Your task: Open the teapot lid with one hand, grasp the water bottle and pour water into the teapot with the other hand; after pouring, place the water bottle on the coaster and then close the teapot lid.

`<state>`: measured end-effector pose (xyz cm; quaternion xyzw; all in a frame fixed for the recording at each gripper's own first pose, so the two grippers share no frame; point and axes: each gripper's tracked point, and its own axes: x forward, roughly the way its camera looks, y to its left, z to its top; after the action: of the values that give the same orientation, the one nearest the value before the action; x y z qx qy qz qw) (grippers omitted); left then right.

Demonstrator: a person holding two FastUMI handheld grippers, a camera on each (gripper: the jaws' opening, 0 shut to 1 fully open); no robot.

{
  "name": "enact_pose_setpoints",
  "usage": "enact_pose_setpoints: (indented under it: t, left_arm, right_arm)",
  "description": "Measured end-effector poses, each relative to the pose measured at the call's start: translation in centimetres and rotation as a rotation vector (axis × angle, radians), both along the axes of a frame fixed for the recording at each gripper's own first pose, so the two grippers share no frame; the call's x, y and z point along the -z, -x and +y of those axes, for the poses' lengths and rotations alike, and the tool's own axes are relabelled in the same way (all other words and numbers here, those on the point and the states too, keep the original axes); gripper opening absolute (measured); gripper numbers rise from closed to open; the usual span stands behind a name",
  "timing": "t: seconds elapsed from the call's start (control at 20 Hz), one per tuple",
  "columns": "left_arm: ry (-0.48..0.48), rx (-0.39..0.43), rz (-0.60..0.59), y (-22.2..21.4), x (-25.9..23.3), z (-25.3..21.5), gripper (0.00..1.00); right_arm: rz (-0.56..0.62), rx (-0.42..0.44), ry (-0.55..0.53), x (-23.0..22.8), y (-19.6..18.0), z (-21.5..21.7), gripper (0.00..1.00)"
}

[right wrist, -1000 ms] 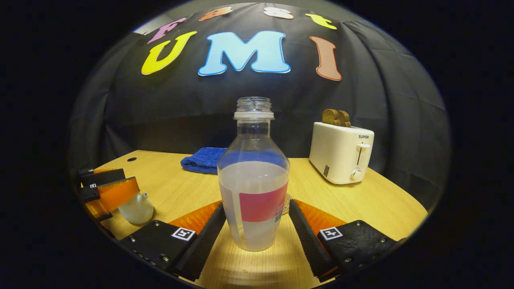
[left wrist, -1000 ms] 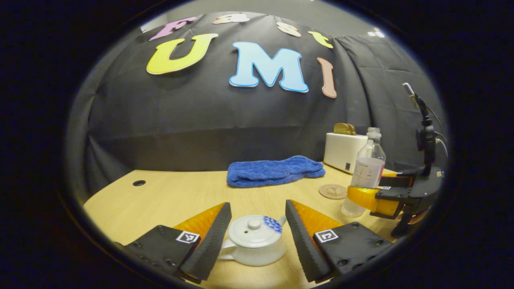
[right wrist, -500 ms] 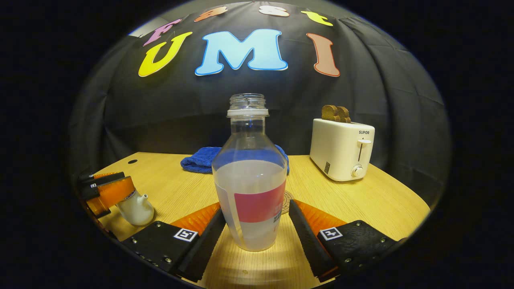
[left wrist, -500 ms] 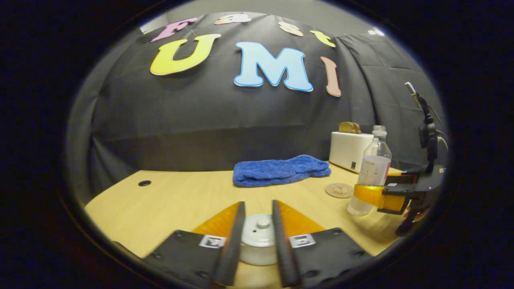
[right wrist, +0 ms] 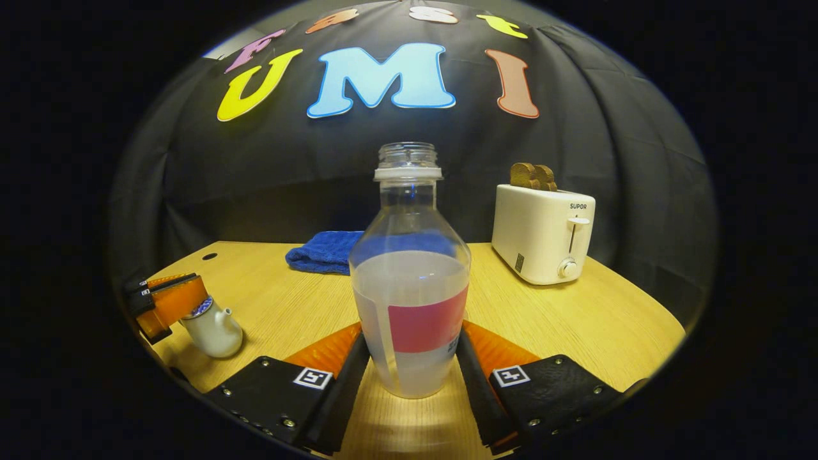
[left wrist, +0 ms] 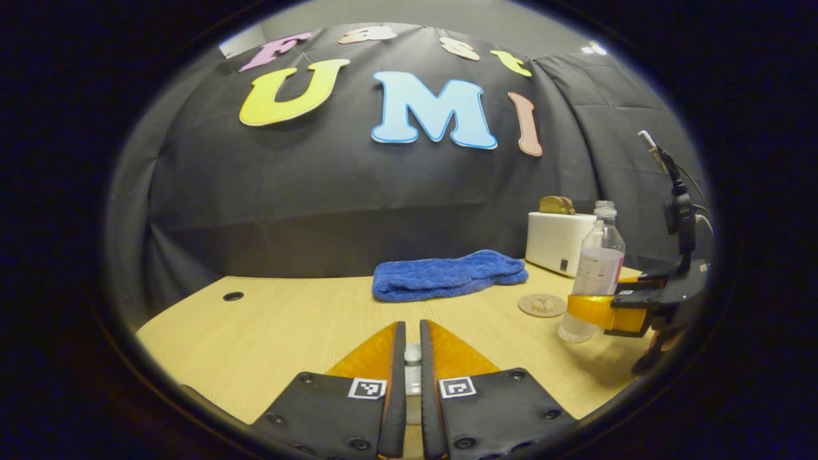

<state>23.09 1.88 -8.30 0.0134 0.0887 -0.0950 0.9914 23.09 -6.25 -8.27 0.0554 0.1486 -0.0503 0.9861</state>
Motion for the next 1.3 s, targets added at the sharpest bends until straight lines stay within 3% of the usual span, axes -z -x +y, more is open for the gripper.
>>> enact_pose_setpoints:
  t: [0.15,0.2,0.25,0.75,0.8,0.95,1.2,1.3]
  left_arm:
    - [0.026,0.006,-0.015,0.1,-0.3,0.2,0.16]
    - [0.03,0.007,-0.016,0.0,-0.3,0.3,0.19]
    - [0.032,0.008,-0.018,0.1,-0.3,0.2,0.16]
    - [0.107,-0.018,-0.13,1.0,-4.4,2.1,0.19]
    - [0.103,-0.031,-0.139,1.0,-4.8,2.8,0.12]
    - [0.094,-0.082,-0.144,0.6,-4.6,5.3,0.19]
    - [0.077,-0.16,-0.115,-0.5,-3.5,10.4,0.16]
    - [0.105,-0.193,-0.087,-0.9,-2.6,12.6,0.19]
  right_arm:
    - [0.0,-0.013,-0.001,-0.1,0.0,0.2,0.76]
    - [-0.004,-0.02,-0.001,-0.1,0.0,0.3,0.76]
    - [-0.004,-0.025,0.0,-0.1,0.0,0.4,0.76]
    - [-0.001,-0.002,0.018,-0.1,0.1,0.1,0.76]
    - [0.003,-0.005,0.013,0.0,0.2,0.1,0.76]
    - [0.004,-0.001,0.009,0.0,0.5,0.0,0.74]
    - [-0.031,-0.037,0.04,-0.7,0.8,0.8,0.74]
    - [-0.047,-0.048,0.073,-1.0,1.0,1.1,0.74]
